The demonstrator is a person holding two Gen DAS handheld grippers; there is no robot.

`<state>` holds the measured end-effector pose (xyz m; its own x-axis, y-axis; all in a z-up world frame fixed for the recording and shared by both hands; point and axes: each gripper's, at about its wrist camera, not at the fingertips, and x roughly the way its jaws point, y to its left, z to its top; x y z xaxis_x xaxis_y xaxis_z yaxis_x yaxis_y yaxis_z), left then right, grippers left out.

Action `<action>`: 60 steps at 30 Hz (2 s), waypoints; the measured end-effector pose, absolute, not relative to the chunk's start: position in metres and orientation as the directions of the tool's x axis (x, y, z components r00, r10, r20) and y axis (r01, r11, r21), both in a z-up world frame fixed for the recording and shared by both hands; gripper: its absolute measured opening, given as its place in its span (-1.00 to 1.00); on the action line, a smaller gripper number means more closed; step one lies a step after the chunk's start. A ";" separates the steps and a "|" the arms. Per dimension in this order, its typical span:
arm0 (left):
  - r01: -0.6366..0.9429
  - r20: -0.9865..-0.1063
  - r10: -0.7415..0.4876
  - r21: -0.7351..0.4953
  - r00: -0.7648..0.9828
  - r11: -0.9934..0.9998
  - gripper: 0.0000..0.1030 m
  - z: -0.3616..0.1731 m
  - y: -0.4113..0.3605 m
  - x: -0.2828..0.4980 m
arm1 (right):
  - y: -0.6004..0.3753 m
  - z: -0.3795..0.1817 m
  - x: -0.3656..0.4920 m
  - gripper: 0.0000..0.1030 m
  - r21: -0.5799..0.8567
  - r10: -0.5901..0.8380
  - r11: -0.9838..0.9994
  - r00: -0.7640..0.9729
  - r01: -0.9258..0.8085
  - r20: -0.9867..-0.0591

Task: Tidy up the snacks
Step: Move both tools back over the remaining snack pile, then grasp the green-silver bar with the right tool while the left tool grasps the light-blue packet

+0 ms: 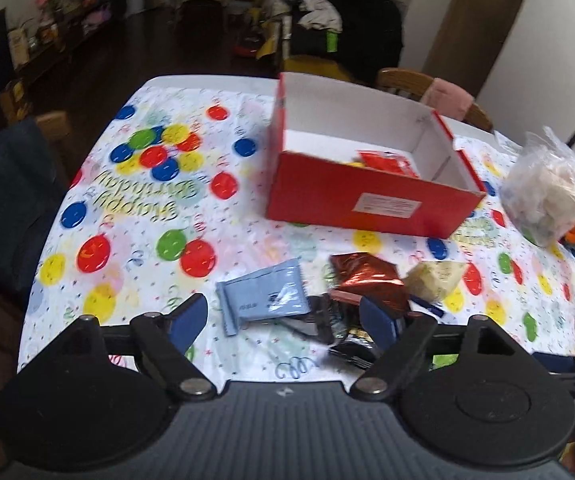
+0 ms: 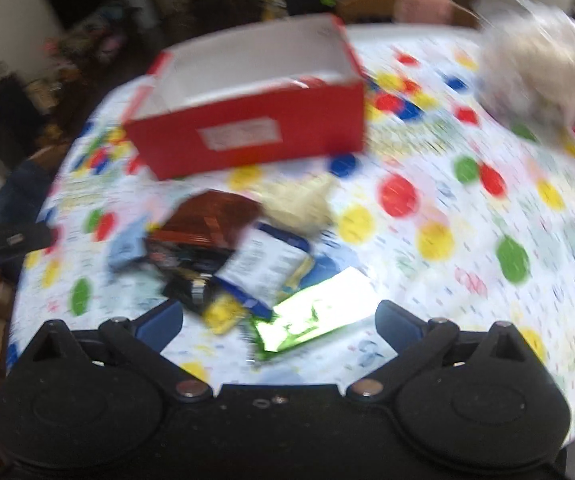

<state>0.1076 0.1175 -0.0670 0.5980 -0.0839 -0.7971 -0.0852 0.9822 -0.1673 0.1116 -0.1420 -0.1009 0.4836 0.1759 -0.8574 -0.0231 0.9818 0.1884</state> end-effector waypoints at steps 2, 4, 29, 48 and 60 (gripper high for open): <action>-0.117 -0.801 -0.055 -0.154 0.596 0.981 0.62 -0.070 0.121 0.109 | -0.152 -0.111 0.120 0.98 0.184 0.131 0.980 0.468 0.070 -0.874; -0.144 -0.805 -0.045 -0.160 0.592 0.977 0.62 -0.073 0.126 0.111 | -0.161 -0.123 0.128 0.98 0.175 0.086 0.971 0.447 0.162 -0.890; -0.238 -0.860 0.009 -0.131 0.510 0.962 0.62 -0.096 0.143 0.115 | -0.149 -0.176 0.171 0.47 0.073 -0.045 0.913 0.278 0.401 -0.960; 0.225 -0.876 -0.196 -0.104 0.441 0.969 0.62 -0.121 0.131 0.159 | -0.152 -0.173 0.154 -0.11 0.084 0.018 0.976 0.308 0.201 -0.951; 0.493 -0.941 -0.227 -0.077 0.253 0.867 0.61 -0.157 0.147 0.210 | -0.145 -0.150 0.133 -0.19 0.141 0.101 0.987 0.393 0.076 -0.914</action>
<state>0.2099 0.1466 -0.1570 0.2525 -0.2271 -0.9406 0.4926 0.8668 -0.0770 0.1334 -0.1451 -0.1502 0.3931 0.1006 -0.9140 0.0757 0.9871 0.1412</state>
